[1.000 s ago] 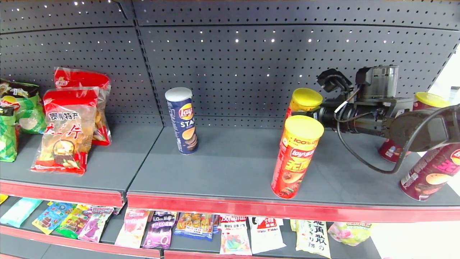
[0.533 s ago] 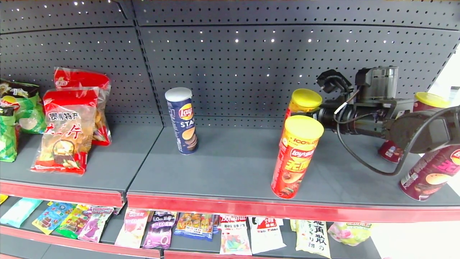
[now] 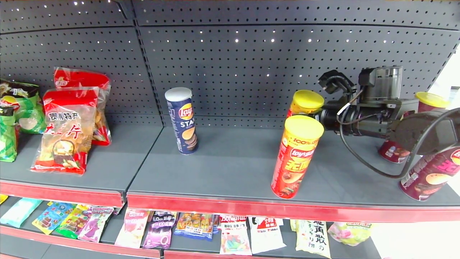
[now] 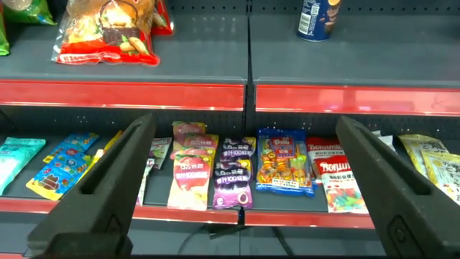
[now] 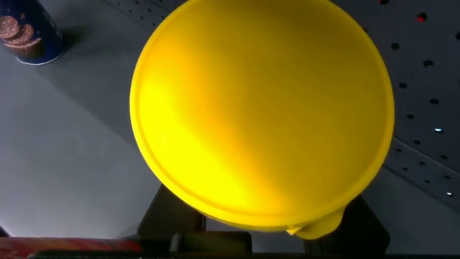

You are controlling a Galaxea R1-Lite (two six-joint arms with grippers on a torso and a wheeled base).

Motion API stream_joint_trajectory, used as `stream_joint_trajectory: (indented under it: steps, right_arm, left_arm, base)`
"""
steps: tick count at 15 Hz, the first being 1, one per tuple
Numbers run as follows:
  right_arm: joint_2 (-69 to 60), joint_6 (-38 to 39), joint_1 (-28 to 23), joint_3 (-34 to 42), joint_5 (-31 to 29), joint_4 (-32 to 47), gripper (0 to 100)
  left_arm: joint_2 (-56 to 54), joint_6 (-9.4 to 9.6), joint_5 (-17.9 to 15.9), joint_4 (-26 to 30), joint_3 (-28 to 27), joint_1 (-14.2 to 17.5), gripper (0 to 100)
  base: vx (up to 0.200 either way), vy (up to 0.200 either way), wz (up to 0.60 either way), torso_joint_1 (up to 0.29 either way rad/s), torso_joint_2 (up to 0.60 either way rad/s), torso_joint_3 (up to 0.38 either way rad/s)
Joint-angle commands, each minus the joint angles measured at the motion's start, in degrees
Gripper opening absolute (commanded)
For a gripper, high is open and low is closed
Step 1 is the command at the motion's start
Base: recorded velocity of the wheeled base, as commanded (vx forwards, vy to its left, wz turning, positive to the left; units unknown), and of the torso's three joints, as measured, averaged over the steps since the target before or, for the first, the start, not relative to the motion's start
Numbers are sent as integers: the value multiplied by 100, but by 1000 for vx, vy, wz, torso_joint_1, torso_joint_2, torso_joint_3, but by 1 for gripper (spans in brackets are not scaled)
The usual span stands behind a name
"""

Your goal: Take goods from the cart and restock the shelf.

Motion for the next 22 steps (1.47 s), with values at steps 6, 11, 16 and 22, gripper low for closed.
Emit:
stream_joint_trajectory:
  steps: [6,11,16,22]
  right_arm:
    - [49,-12,54,87,4,-17,100]
    - [5,5,45,113,4,-43,100]
    - [-373,84,-17,403,4,-52,100]
    - [-1243,216,-280,1414,39,-78,100]
  left_arm:
    - [-3,0,1,0,1,-6,100]
    - [-3,0,1,0,1,2,100]
    - [-3,0,1,0,1,2,100]
    - [-3,0,1,0,1,-6,100]
  base:
    - [0,0,0,0,0,0]
    - [0,0,0,0,0,0]
    - [0,0,0,0,0,0]
    - [0,0,0,0,0,0]
